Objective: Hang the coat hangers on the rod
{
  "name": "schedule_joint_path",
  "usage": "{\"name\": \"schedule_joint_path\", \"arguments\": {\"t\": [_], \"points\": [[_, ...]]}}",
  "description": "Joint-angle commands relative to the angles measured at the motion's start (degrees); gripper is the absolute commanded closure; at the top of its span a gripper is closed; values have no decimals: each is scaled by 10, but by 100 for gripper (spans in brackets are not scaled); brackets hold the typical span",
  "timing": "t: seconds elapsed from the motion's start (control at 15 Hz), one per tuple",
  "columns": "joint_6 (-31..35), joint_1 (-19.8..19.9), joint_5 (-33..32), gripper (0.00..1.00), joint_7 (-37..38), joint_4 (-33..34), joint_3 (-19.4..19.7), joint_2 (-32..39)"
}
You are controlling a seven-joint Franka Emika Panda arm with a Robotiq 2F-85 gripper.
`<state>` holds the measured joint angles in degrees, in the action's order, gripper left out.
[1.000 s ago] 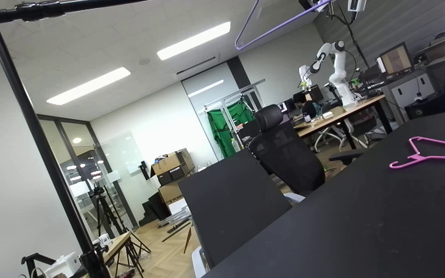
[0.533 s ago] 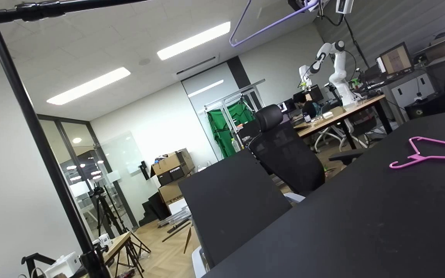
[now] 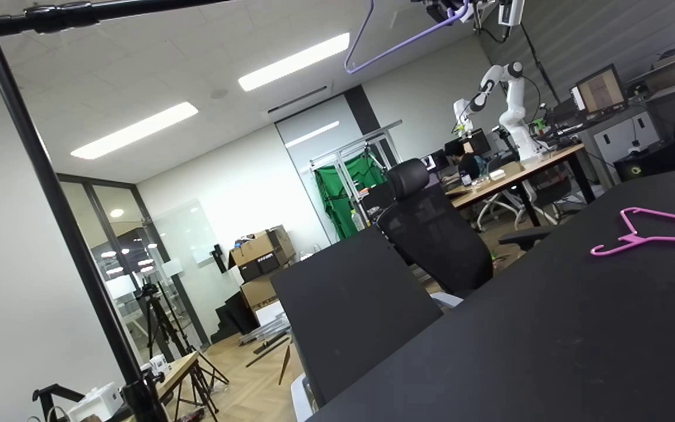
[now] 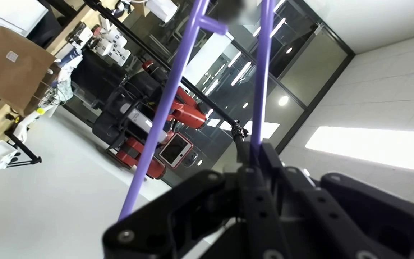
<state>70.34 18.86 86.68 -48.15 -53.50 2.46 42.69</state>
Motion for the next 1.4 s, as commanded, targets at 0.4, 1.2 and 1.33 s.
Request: {"name": "schedule_joint_path", "arguments": {"t": [0.4,1.2,1.33], "points": [[31,20,1,96,104,116,-28,75],[35,25,-51,1,103,144,40,42],[35,28,-85,0,99,152,68,27]]}}
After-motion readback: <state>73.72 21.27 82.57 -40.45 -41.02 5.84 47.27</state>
